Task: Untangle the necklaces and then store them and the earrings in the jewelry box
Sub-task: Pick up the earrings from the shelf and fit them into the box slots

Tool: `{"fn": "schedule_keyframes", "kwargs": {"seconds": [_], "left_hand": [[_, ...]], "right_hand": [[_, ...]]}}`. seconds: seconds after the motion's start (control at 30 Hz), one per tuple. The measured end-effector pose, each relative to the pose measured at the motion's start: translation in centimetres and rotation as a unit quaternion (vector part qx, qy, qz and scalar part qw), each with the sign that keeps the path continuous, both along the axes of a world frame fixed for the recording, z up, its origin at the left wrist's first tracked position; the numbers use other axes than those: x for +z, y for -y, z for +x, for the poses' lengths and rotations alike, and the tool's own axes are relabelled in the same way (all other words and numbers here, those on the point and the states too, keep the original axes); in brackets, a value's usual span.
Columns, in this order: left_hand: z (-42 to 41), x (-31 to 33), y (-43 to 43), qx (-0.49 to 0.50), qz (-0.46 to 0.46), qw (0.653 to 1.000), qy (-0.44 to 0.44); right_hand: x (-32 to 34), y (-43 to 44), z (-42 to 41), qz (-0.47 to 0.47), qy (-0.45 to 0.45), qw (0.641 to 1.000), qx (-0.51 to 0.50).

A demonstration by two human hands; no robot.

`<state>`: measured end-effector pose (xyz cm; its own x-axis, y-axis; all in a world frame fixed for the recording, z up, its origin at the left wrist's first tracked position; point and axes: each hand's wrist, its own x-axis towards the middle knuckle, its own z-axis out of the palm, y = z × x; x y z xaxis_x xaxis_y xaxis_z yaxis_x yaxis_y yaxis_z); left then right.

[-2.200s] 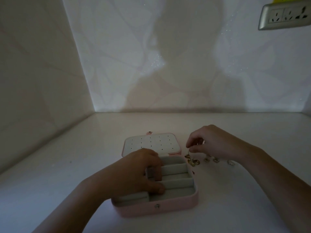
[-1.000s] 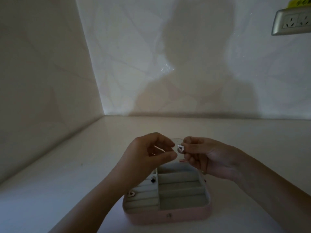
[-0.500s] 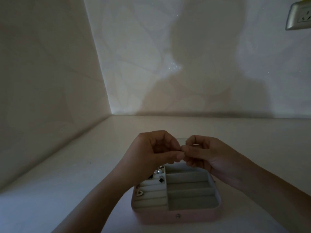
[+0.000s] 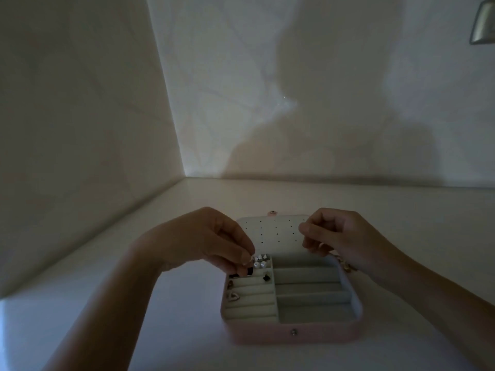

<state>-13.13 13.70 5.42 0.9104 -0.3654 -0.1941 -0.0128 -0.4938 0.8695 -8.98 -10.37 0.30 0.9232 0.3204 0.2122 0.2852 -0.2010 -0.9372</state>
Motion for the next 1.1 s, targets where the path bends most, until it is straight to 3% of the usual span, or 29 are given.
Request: {"fn": "schedule_keyframes", "kwargs": {"seconds": [0.17, 0.57, 0.77, 1.1], "left_hand": [[0.0, -0.3, 0.1, -0.051, 0.031, 0.998, -0.013], [0.1, -0.2, 0.0, -0.04, 0.054, 0.997, 0.025], [0.3, -0.5, 0.2, -0.035, 0.017, 0.999, 0.013], [0.0, -0.4, 0.4, -0.037, 0.06, 0.997, 0.008]], "right_hand": [[-0.6, 0.0, 0.3, -0.029, 0.018, 0.999, 0.002], [-1.1, 0.0, 0.9, -0.043, 0.034, 0.998, 0.017], [-1.1, 0.1, 0.9, -0.049, 0.033, 0.998, 0.018], [-1.0, 0.1, 0.7, -0.057, 0.045, 0.997, 0.015]]}}
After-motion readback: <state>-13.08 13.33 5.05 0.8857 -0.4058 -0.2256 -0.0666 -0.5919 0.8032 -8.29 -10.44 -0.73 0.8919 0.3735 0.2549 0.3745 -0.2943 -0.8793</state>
